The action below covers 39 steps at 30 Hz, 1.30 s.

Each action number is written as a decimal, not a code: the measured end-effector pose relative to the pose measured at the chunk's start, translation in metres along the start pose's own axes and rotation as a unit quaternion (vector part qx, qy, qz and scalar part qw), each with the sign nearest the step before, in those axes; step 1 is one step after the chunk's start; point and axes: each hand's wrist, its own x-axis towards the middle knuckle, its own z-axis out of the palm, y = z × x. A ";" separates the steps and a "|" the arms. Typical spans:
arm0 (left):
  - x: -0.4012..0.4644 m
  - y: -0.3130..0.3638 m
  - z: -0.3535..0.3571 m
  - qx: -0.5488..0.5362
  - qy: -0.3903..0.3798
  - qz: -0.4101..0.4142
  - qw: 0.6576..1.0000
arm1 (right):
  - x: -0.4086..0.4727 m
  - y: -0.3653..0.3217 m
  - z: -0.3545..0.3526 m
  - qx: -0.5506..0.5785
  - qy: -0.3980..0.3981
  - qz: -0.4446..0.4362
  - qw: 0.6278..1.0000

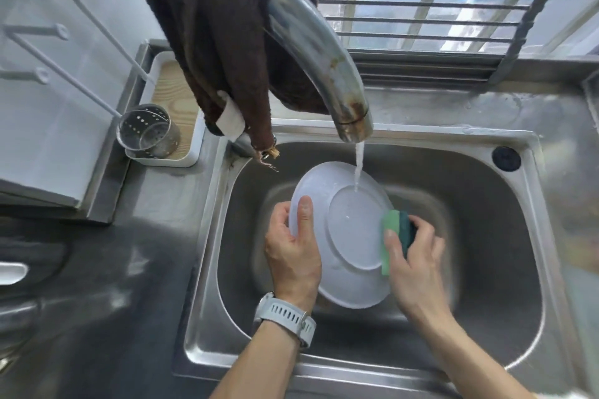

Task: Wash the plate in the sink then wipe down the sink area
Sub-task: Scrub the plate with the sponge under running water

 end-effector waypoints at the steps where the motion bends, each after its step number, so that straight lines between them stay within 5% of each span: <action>1: 0.002 0.001 0.000 0.000 -0.006 0.005 1.000 | -0.004 -0.003 0.000 0.002 0.002 -0.002 1.000; 7: -0.003 0.003 -0.001 0.012 -0.053 0.060 0.997 | 0.060 -0.049 0.001 -0.011 0.044 -0.021 0.999; 13: -0.008 0.001 0.010 -0.060 -0.026 -0.046 0.997 | 0.014 -0.090 0.030 -0.098 0.020 -0.266 0.959; 17: 0.001 0.004 0.008 -0.329 -0.101 -0.235 0.909 | -0.014 -0.087 0.035 -0.158 -0.012 -0.309 0.938; 21: 0.009 0.014 -0.002 -0.376 -0.193 -0.318 0.849 | -0.028 -0.076 0.030 -0.192 -0.036 -0.337 0.921; 26: 0.019 0.017 -0.006 -0.249 -0.222 -0.367 0.868 | -0.044 -0.059 0.020 -0.175 -0.046 -0.340 0.923; 31: 0.015 0.011 -0.004 -0.222 -0.136 -0.402 0.878 | -0.056 -0.047 0.008 -0.211 -0.052 -0.358 0.908; 35: 0.020 0.008 -0.005 -0.201 -0.044 -0.346 0.915 | -0.064 -0.029 -0.011 -0.228 -0.084 -0.382 0.892; 39: 0.022 0.007 -0.008 -0.174 0.003 -0.284 0.943 | -0.056 -0.011 -0.036 -0.197 -0.055 -0.328 0.922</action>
